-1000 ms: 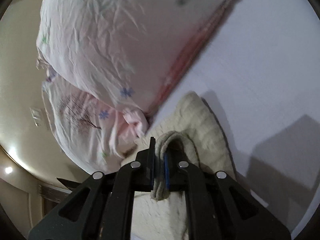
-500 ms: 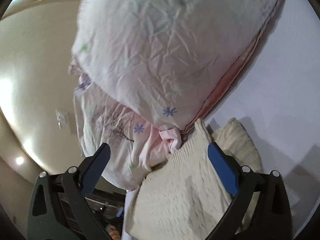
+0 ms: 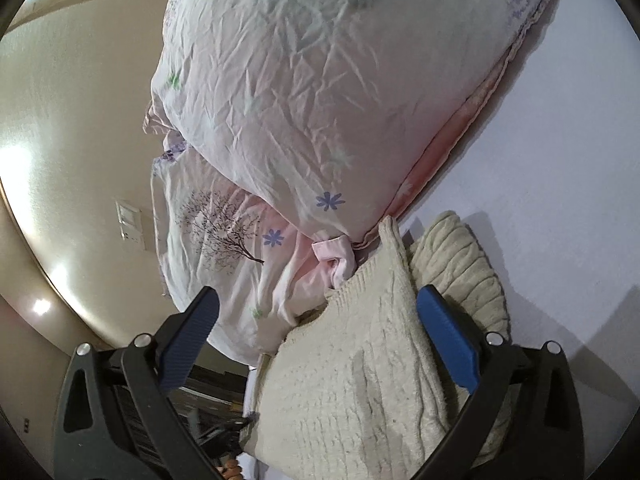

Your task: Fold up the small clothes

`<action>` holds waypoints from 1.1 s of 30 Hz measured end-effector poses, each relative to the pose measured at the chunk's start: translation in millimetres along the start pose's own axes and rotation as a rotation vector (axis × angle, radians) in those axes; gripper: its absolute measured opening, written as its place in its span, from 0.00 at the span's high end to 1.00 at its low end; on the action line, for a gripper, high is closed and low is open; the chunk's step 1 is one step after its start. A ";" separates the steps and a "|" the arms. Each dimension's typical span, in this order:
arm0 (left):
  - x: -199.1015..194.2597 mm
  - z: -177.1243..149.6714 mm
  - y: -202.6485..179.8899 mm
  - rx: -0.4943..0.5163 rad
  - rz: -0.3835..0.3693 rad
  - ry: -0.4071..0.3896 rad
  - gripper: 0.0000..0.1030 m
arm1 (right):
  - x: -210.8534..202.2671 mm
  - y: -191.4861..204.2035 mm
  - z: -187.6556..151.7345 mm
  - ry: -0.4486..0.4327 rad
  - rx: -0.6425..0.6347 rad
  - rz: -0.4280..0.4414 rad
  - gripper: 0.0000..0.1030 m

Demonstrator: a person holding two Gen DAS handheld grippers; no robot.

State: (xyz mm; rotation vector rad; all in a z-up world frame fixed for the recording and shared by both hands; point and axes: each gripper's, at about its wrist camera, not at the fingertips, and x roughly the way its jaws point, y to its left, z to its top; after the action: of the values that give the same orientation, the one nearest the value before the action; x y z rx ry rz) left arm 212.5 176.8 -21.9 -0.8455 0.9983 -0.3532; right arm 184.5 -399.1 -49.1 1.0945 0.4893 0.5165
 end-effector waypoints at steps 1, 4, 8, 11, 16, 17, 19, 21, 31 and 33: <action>0.7 0.2 2.9 -0.026 -0.023 -0.002 0.83 | -0.6 -0.6 0.6 0.001 0.005 0.009 0.03; -7.3 -1.5 -3.8 -0.071 -0.154 -0.007 0.84 | -4.5 -0.7 2.7 0.000 0.017 0.036 0.03; -9.6 -10.8 -73.8 0.037 -0.308 -0.037 0.85 | -14.7 8.5 8.2 -0.021 -0.018 0.046 0.03; 23.0 -29.5 -150.9 0.151 -0.444 0.019 0.85 | -26.9 18.8 12.8 -0.060 -0.078 0.016 0.03; 133.8 -81.6 -254.7 0.342 -0.439 0.175 0.84 | -45.9 28.1 22.8 -0.116 -0.205 -0.143 0.03; 168.3 -95.5 -272.9 0.399 -0.374 0.256 0.84 | -47.8 26.4 24.7 -0.113 -0.204 -0.159 0.03; 208.1 -112.9 -285.3 0.429 -0.299 0.374 0.83 | -50.0 23.3 27.4 -0.099 -0.190 -0.172 0.03; 212.2 -119.4 -281.7 0.391 -0.381 0.424 0.83 | -52.3 22.3 30.7 -0.072 -0.181 -0.180 0.03; 126.9 -83.8 -197.7 0.402 -0.059 0.108 0.35 | 4.2 5.3 12.5 0.248 -0.165 -0.363 0.02; 133.1 -87.9 -188.1 0.413 -0.017 0.110 0.33 | 13.0 2.1 7.5 0.282 -0.169 -0.391 0.02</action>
State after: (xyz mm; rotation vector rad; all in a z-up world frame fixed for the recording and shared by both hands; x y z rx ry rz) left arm 227.3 -66.0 18.8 -0.4636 0.9747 -0.6017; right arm 198.9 -395.6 -45.9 0.7414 0.8702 0.3590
